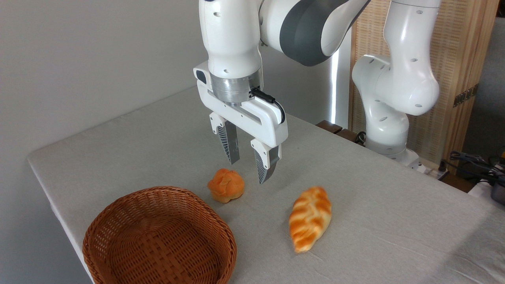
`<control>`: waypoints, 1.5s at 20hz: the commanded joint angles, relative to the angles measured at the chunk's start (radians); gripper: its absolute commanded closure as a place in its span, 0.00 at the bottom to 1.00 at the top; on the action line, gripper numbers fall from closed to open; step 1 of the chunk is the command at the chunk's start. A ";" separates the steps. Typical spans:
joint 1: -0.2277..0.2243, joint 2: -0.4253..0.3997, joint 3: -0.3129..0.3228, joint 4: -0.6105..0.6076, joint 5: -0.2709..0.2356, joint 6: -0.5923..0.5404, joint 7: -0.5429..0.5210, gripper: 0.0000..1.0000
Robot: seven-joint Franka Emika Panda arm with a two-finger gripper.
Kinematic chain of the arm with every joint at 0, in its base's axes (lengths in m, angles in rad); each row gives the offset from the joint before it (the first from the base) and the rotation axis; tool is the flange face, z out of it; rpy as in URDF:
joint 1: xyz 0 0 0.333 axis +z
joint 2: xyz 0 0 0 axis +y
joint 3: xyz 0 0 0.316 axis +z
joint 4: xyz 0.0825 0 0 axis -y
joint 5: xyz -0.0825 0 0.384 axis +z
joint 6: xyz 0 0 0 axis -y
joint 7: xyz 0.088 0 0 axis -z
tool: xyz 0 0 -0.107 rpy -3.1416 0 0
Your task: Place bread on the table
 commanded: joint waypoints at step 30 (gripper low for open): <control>-0.048 0.138 0.002 0.264 0.065 0.085 -0.008 0.00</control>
